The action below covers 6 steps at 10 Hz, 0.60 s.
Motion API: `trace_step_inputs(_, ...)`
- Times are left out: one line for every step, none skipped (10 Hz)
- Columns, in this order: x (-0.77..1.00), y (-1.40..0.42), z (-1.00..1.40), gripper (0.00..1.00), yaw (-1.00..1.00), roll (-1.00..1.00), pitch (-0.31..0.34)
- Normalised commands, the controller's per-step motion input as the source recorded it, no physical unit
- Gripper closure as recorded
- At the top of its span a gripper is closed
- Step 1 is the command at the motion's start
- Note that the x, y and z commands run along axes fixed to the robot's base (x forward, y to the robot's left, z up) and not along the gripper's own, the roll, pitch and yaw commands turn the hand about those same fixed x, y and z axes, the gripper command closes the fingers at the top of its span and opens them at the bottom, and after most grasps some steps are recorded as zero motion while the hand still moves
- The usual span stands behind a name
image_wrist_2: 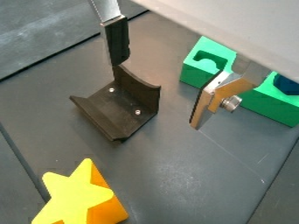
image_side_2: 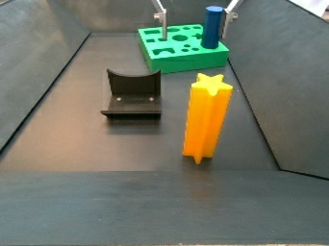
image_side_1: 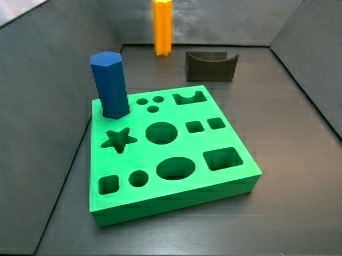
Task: Pick up the star object. Move up. Move to above the board. Insert the star object.
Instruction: Pick up the star object.
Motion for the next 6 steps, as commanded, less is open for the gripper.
trace_step_inputs(-0.12,0.07,0.0,0.0,0.0,-0.07,-0.057)
trace_step_inputs(-0.33,0.34,-0.12,0.0,-0.06,-0.07,-0.19)
trace_step_inputs(-0.24,0.79,-0.05,0.0,-0.01,-0.15,-0.097)
trace_step_inputs(-0.08,0.9,-0.03,0.0,0.0,-0.16,-0.034)
trace_step_inputs(-0.02,0.9,-0.04,0.0,0.0,-0.18,-0.037)
trace_step_inputs(0.0,0.83,-0.23,0.0,0.0,-0.18,-0.081)
